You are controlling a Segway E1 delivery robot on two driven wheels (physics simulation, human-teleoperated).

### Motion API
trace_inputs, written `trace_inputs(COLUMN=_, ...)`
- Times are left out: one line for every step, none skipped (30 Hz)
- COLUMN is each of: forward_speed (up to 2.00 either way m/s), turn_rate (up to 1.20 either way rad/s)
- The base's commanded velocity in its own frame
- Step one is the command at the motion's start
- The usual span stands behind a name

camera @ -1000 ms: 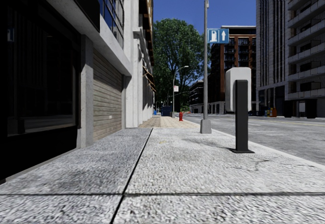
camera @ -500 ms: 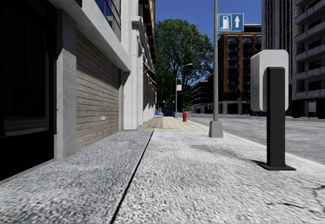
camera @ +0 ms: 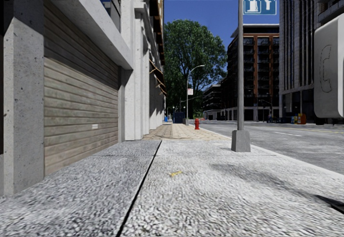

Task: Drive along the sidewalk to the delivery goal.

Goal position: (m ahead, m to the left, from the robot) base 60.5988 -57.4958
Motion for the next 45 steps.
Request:
trace_inputs(forward_speed=1.98, turn_rate=0.00)
trace_inputs(forward_speed=1.98, turn_rate=0.00)
trace_inputs(forward_speed=1.98, turn_rate=0.00)
trace_inputs(forward_speed=1.98, turn_rate=0.00)
trace_inputs(forward_speed=1.98, turn_rate=0.00)
trace_inputs(forward_speed=1.98, turn_rate=0.00)
trace_inputs(forward_speed=1.98, turn_rate=0.00)
trace_inputs(forward_speed=1.98, turn_rate=0.00)
trace_inputs(forward_speed=1.98, turn_rate=0.00)
trace_inputs(forward_speed=1.98, turn_rate=0.00)
trace_inputs(forward_speed=1.98, turn_rate=0.00)
trace_inputs(forward_speed=1.98, turn_rate=0.00)
trace_inputs(forward_speed=1.98, turn_rate=0.00)
trace_inputs(forward_speed=1.98, turn_rate=0.00)
trace_inputs(forward_speed=1.98, turn_rate=0.00)
trace_inputs(forward_speed=1.98, turn_rate=0.00)
trace_inputs(forward_speed=1.98, turn_rate=0.00)
trace_inputs(forward_speed=1.98, turn_rate=0.00)
trace_inputs(forward_speed=1.98, turn_rate=0.00)
trace_inputs(forward_speed=1.98, turn_rate=0.00)
trace_inputs(forward_speed=1.98, turn_rate=0.00)
trace_inputs(forward_speed=1.98, turn_rate=0.00)
trace_inputs(forward_speed=1.98, turn_rate=0.00)
trace_inputs(forward_speed=1.98, turn_rate=0.00)
trace_inputs(forward_speed=1.98, turn_rate=0.00)
trace_inputs(forward_speed=1.98, turn_rate=0.00)
trace_inputs(forward_speed=1.98, turn_rate=0.00)
trace_inputs(forward_speed=1.98, turn_rate=0.00)
trace_inputs(forward_speed=1.98, turn_rate=0.00)
trace_inputs(forward_speed=1.98, turn_rate=0.00)
trace_inputs(forward_speed=1.98, turn_rate=0.00)
trace_inputs(forward_speed=1.98, turn_rate=0.00)
trace_inputs(forward_speed=1.98, turn_rate=0.00)
trace_inputs(forward_speed=1.98, turn_rate=0.00)
trace_inputs(forward_speed=1.98, turn_rate=0.00)
trace_inputs(forward_speed=1.98, turn_rate=0.00)
trace_inputs(forward_speed=1.98, turn_rate=0.00)
trace_inputs(forward_speed=1.98, turn_rate=0.00)
trace_inputs(forward_speed=1.98, turn_rate=0.00)
trace_inputs(forward_speed=1.98, turn_rate=0.00)
trace_inputs(forward_speed=1.98, turn_rate=0.00)
trace_inputs(forward_speed=1.98, turn_rate=0.00)
trace_inputs(forward_speed=1.98, turn_rate=0.00)
trace_inputs(forward_speed=1.98, turn_rate=0.00)
trace_inputs(forward_speed=1.98, turn_rate=0.00)
